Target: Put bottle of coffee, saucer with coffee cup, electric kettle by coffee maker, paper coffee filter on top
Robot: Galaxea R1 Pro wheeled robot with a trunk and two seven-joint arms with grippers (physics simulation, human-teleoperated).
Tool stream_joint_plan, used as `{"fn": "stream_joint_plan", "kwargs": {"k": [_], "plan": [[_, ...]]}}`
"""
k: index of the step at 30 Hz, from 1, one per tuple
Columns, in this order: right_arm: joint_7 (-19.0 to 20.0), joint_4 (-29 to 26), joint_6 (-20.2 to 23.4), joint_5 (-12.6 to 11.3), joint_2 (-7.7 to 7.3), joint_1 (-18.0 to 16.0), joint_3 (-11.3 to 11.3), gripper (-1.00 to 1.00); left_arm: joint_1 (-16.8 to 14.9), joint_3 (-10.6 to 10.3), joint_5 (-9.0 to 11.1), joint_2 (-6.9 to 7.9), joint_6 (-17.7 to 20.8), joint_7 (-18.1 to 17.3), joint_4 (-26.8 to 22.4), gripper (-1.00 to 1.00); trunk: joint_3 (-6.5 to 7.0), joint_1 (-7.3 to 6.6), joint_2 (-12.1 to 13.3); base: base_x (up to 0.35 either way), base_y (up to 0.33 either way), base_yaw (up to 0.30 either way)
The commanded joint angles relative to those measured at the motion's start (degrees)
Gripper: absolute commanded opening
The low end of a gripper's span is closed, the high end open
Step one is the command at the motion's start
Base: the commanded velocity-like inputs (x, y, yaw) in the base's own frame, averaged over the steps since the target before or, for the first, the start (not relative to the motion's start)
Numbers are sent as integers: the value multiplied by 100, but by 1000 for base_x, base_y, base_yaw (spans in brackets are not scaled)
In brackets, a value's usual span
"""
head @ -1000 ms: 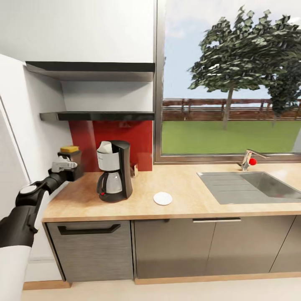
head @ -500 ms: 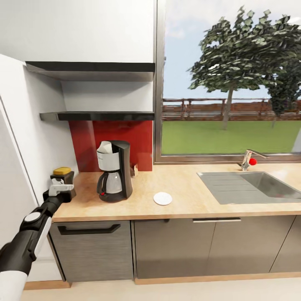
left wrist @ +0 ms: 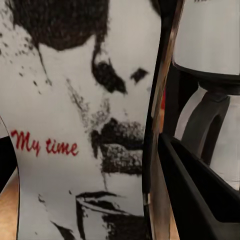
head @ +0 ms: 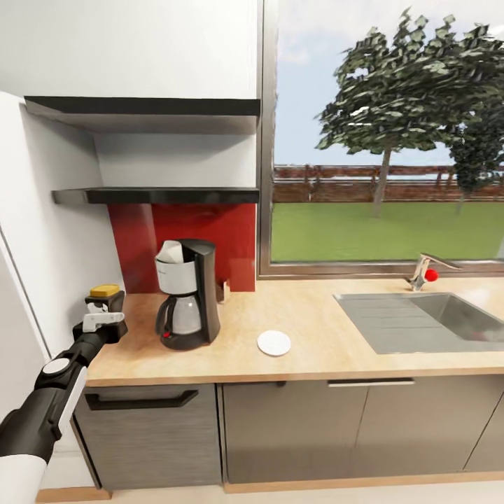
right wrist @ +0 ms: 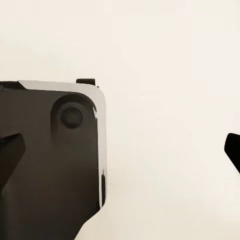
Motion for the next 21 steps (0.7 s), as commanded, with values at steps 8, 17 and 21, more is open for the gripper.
{"fn": "stream_joint_plan", "kwargs": {"k": [8, 17, 21], "plan": [[-2, 6, -19, 5, 0, -2, 9, 100, -2, 11, -13, -7, 25, -61, 60, -100, -2, 5, -3, 323, 0, 0], [-2, 6, -19, 4, 0, -2, 10, 100, -2, 22, -15, 2, -639, 118, 457, -100, -2, 5, -3, 124, 0, 0], [-2, 6, -19, 6, 0, -2, 5, 100, 6, 8, -15, -2, -703, 170, 708, -100, -2, 5, -3, 6, 0, 0]]}}
